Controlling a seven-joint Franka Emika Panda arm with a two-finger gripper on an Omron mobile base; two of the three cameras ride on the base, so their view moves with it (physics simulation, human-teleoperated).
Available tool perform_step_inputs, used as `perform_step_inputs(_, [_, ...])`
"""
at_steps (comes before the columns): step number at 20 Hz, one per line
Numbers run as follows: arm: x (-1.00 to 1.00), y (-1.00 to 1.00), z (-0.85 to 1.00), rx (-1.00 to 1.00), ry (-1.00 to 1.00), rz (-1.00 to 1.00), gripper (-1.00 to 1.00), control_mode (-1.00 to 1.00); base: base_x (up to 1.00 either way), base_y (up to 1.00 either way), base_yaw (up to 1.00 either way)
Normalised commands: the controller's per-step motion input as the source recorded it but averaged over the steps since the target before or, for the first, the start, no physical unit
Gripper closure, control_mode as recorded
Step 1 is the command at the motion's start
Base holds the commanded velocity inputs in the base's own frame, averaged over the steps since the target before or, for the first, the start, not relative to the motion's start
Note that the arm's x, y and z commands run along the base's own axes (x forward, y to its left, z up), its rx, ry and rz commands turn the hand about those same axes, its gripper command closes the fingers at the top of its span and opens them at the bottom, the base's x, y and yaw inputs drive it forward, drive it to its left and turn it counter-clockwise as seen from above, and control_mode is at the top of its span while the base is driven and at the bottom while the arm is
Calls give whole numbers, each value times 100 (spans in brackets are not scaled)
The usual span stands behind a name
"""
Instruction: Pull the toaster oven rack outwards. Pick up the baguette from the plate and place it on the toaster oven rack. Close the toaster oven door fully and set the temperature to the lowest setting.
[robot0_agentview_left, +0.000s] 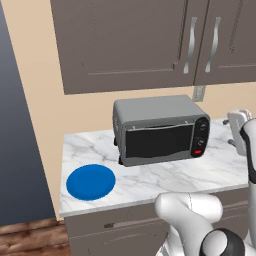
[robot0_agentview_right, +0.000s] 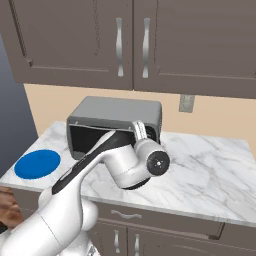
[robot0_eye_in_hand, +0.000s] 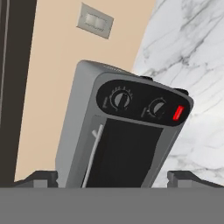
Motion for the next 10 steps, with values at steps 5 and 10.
perform_step_inputs(5, [24, 0, 0, 1, 0, 0, -100, -100, 0, 0, 0])
perform_step_inputs(10, [2, 0, 0, 4, -2, 0, -100, -100, 0, 0, 0])
